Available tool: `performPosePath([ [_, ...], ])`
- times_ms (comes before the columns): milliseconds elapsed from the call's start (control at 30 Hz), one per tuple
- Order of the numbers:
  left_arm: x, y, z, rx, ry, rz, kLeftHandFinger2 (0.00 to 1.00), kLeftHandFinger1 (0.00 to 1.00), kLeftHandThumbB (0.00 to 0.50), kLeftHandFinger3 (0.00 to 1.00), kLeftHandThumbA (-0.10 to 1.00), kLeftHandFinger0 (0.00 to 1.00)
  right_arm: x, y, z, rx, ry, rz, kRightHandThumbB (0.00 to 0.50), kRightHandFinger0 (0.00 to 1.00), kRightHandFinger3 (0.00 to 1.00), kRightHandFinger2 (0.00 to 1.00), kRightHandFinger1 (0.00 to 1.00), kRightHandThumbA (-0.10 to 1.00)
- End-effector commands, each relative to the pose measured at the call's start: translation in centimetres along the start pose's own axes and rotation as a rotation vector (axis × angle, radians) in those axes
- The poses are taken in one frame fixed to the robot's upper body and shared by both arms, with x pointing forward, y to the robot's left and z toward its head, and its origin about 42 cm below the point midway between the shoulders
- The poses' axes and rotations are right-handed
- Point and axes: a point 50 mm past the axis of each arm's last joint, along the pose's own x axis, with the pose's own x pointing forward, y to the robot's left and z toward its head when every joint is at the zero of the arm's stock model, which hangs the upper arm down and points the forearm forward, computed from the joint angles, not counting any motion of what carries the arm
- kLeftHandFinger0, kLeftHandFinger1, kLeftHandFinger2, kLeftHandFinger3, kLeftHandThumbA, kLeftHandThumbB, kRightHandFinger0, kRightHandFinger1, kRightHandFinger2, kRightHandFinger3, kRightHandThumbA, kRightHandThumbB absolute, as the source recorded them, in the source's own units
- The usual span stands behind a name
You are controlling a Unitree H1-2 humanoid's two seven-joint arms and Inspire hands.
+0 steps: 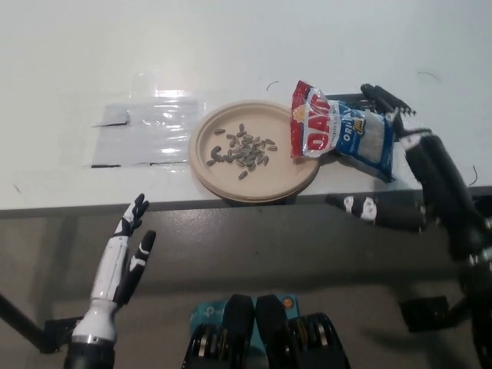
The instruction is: The robot picks up a small bag of sunflower seeds on the right hand side and take it to the empty plate on the left hand side then pours some sunflower seeds on to the plate.
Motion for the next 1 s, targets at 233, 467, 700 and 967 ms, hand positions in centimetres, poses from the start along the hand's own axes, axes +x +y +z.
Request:
performPosePath([
  [233,-2.0,-0.3,0.5,-0.012,-0.037,-0.014,1.00,1.00,0.174,1.00,1.00,1.00,-8.8,6.1,-3.4,0.220,0.151,-0.175,0.343,1.00,1.00,1.00,1.00,1.00],
  [467,-3.2,-0.3,0.3,-0.017,-0.017,-0.014,1.00,1.00,0.183,1.00,1.00,1.00,-11.2,7.9,-6.4,0.228,0.287,-0.118,0.306,1.00,1.00,1.00,1.00,1.00],
  [700,-3.6,-0.1,0.2,-0.004,-0.020,-0.016,1.00,1.00,0.177,1.00,1.00,1.00,-11.8,8.8,-7.0,0.239,0.330,-0.101,0.298,1.00,1.00,1.00,1.00,1.00],
  [967,-4.4,-0.4,0.0,0.012,-0.010,-0.030,1.00,1.00,0.167,1.00,1.00,1.00,-12.8,8.9,-7.0,0.216,0.344,-0.082,0.285,1.00,1.00,1.00,1.00,1.00],
])
